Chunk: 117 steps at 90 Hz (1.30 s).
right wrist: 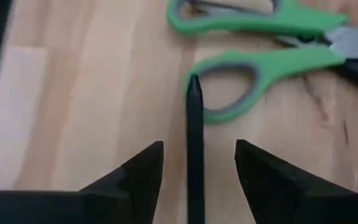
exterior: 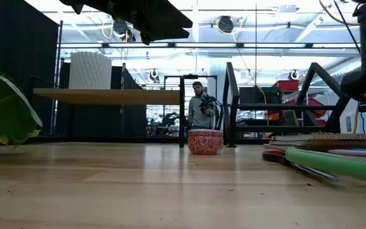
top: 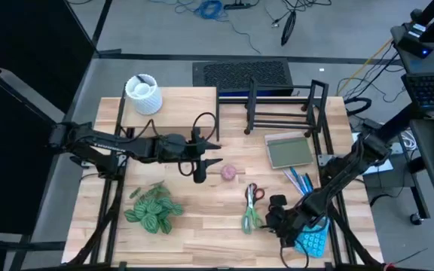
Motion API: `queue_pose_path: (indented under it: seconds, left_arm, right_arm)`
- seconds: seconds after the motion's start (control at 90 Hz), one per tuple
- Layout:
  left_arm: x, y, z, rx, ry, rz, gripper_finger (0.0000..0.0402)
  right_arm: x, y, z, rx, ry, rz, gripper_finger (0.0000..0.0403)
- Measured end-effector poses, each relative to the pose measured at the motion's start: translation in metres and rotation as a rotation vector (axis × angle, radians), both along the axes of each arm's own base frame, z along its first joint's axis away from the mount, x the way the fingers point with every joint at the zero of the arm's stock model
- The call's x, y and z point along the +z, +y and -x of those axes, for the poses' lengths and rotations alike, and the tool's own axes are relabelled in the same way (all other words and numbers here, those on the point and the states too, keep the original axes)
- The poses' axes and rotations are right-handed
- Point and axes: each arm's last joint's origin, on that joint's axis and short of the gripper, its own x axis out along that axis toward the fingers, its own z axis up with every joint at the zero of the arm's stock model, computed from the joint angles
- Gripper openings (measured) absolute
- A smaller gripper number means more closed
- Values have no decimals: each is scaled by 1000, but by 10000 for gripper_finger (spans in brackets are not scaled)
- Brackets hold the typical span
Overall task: Stock shelves
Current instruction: Put the black pen into the white pen holder
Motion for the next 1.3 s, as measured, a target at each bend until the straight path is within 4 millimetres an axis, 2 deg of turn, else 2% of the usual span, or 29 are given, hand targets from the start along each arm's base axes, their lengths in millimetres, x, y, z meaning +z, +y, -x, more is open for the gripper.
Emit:
queue_pose_path:
  seconds: [0.244, 0.511, 0.689, 0.878, 1.0, 1.3]
  left_arm:
    - [0, 0, 0, 0, 0, 0, 190]
    - [0, 0, 0, 0, -1, 0, 190]
    - [0, 0, 0, 0, -1, 0, 190]
    - [0, 0, 0, 0, -2, 0, 190]
    - [0, 0, 0, 0, -2, 0, 190]
    - [1, 0, 0, 0, -7, 1, 190]
  right_arm:
    - [-18, 1, -3, -25, 32, 53, 130]
    - [-19, 3, -3, -47, 54, 9, 21]
    - [-17, 2, -3, -53, 50, 2, 20]
    - [-1, -3, 3, -26, 28, -5, 16]
    - [22, -8, 4, -19, -31, -43, 16]
    - [67, -37, 4, -35, -203, -15, 16]
